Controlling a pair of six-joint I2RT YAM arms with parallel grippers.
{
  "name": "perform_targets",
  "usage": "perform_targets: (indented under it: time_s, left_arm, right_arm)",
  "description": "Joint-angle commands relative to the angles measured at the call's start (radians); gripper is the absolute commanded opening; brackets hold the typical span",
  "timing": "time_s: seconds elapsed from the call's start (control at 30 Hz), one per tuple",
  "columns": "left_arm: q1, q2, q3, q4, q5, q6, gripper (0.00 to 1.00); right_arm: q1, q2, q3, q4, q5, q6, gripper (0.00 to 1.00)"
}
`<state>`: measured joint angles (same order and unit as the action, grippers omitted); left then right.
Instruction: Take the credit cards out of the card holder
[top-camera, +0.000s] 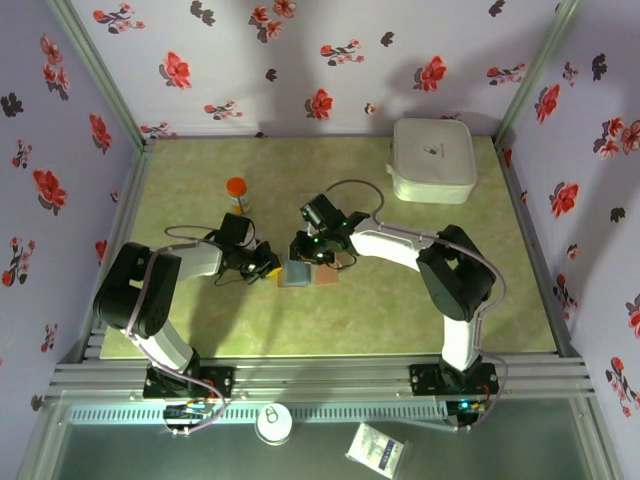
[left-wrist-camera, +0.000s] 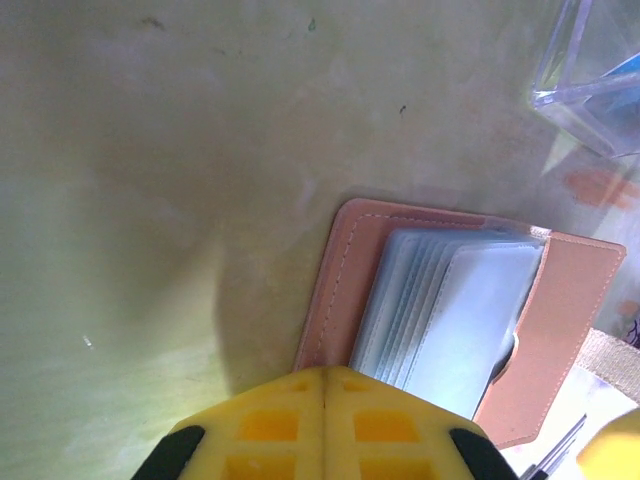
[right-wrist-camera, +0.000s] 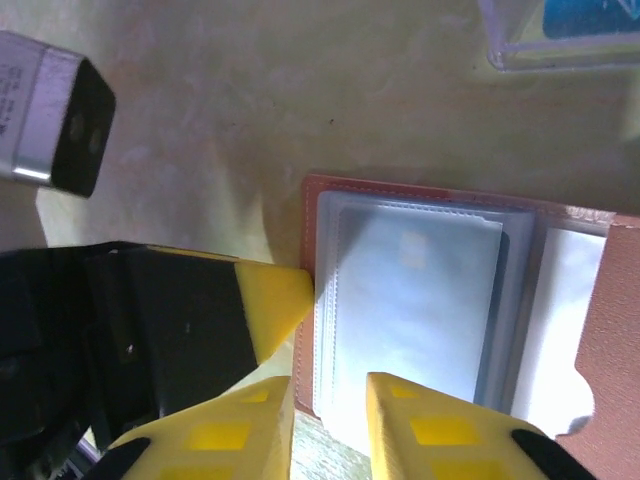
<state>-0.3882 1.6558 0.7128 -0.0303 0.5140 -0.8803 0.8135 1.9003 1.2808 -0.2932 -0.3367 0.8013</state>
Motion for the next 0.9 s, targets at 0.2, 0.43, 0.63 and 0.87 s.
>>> perform_targets:
  time_s: [0.2,0.43,0.63,0.87]
  left_arm:
    - [-0.005,0.009,-0.018,-0.026,-0.059,0.034,0.0]
    - [-0.005,0.012,-0.02,-0.028,-0.065,0.041,0.0]
    - [-0.005,0.013,-0.02,-0.029,-0.066,0.046,0.0]
    - [-0.005,0.018,-0.019,-0.025,-0.068,0.044,0.0]
  right_arm:
    - [0.002,0.069,-0.006,0.002,-0.026,0.033,0.24]
    - [0.002,0.067,0.003,-0.079,0.043,0.008,0.26]
    - [-0.001,0.054,-0.012,-0.088,0.069,0.009,0.26]
    - [-0.008,0.027,-0.038,-0.078,0.092,0.015,0.25]
